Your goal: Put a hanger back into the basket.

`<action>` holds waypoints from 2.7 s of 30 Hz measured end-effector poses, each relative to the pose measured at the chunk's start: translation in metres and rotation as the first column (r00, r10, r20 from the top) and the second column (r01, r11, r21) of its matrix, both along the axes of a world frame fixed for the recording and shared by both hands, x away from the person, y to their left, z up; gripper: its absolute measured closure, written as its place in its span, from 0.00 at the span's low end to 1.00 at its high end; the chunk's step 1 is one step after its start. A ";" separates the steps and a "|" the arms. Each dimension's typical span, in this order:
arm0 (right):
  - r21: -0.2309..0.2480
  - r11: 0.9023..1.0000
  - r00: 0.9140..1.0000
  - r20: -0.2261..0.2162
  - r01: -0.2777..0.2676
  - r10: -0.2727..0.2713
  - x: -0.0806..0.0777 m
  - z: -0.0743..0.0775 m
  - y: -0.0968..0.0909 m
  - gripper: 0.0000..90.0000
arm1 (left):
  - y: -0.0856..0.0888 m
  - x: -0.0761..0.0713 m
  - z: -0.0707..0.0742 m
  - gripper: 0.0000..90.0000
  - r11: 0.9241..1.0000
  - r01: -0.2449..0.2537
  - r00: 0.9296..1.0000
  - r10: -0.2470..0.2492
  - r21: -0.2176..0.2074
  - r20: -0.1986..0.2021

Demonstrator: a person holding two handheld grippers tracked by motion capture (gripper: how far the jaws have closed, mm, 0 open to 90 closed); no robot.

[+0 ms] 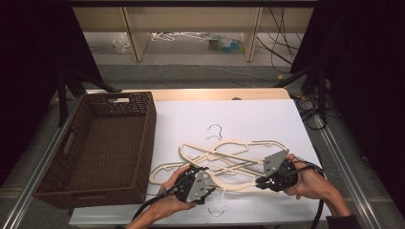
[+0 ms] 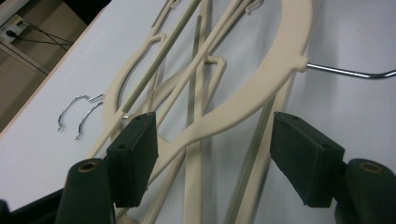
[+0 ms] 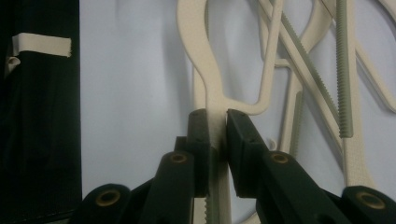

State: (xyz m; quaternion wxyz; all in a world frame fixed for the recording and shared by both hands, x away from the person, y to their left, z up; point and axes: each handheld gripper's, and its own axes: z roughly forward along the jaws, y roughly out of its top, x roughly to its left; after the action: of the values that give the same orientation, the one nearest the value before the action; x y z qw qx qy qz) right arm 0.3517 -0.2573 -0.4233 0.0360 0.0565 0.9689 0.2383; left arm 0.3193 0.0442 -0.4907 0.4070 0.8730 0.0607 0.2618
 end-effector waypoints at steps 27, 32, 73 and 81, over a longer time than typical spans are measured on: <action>0.047 0.999 1.000 -0.024 -0.007 0.008 0.005 -0.003 -0.008 0.89 | -0.031 0.001 0.007 0.78 0.936 0.275 0.941 -0.309 0.220 0.141; 0.054 0.998 0.999 -0.047 0.018 -0.016 0.008 -0.008 -0.013 0.87 | -0.034 0.001 0.012 0.82 0.915 0.319 0.921 -0.360 0.248 0.145; 0.398 0.879 0.928 0.143 0.265 -0.344 -0.018 0.036 -0.022 0.38 | 0.007 0.054 0.135 0.95 0.977 -0.049 0.995 0.030 -0.207 -0.096; 0.396 0.884 0.940 0.120 0.249 -0.318 -0.024 0.025 -0.018 0.37 | 0.040 0.039 0.185 0.95 0.910 -0.136 0.960 0.023 -0.393 -0.279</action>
State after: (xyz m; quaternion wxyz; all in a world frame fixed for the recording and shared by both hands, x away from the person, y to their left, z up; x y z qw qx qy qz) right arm 0.3281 -0.2754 -0.3983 0.1473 0.1819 0.8792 0.4151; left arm 0.3585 0.0838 -0.3059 0.5570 0.7929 0.2043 0.1391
